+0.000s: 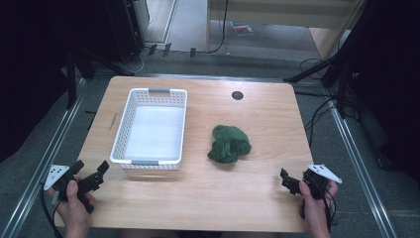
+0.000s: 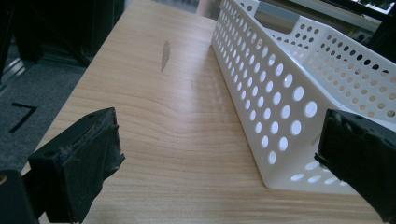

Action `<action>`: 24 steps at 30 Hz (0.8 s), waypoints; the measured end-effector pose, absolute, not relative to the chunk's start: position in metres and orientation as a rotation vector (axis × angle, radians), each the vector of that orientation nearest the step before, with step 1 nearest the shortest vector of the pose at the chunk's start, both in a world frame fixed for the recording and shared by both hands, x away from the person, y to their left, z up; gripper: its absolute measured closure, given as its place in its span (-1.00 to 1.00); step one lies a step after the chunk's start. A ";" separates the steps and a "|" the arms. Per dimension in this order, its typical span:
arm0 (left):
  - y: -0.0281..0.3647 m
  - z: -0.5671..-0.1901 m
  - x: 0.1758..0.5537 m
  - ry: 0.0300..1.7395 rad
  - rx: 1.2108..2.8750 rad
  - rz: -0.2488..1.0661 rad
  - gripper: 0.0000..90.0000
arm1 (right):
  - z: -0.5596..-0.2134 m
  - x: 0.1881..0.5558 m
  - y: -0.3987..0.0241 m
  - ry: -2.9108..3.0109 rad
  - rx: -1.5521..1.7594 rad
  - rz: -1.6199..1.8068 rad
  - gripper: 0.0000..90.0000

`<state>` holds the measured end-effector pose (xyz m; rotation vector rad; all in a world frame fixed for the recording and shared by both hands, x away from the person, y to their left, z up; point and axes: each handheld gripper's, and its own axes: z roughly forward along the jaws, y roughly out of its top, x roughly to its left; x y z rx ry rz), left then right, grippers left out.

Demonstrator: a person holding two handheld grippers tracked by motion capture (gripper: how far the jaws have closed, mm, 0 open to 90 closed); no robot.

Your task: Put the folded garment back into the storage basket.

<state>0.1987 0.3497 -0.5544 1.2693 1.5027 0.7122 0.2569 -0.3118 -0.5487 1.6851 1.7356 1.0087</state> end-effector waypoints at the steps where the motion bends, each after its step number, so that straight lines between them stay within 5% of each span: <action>1: 0.348 -0.554 0.199 1.503 1.276 0.729 -1.00 | -0.549 0.257 -0.312 1.737 1.685 1.009 -0.97; 24: 0.343 -0.493 0.186 1.457 1.227 0.755 -1.00 | -0.549 0.259 -0.313 1.748 1.698 1.012 -0.97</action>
